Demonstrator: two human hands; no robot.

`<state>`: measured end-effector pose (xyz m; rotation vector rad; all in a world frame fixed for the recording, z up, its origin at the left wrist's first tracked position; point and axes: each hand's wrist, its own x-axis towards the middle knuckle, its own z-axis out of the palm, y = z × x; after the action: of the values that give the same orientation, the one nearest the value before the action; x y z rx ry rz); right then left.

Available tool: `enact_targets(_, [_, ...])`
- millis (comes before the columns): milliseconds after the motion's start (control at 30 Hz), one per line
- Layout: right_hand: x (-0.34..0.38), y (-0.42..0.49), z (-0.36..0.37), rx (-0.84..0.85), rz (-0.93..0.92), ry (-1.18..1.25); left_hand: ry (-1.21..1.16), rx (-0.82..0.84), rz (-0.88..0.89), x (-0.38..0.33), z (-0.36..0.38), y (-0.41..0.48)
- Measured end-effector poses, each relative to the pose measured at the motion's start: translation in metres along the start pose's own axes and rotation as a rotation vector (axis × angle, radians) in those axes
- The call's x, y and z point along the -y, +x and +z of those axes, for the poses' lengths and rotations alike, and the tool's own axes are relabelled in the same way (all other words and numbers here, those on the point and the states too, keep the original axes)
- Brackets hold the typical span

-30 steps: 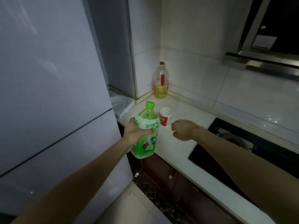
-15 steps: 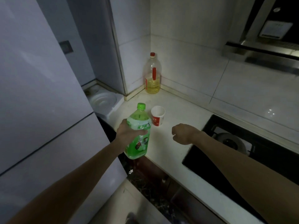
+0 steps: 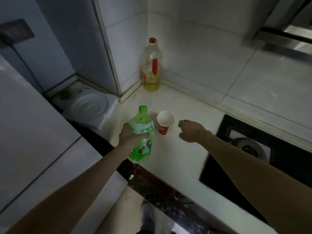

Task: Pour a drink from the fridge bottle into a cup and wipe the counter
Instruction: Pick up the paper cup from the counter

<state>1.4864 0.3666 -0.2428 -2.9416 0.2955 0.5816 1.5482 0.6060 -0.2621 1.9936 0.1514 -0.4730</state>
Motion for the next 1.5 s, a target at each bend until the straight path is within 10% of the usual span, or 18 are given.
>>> enact_targets(900, [0.037,0.089,0.034,-0.236,0.192,0.370,-0.053,0.163,-0.021,-0.006,0.005,0.083])
enact_targets(1500, [-0.057,-0.150,0.061,-0.471,0.568,0.716,0.098,0.489,0.307,-0.039,0.105,-0.042])
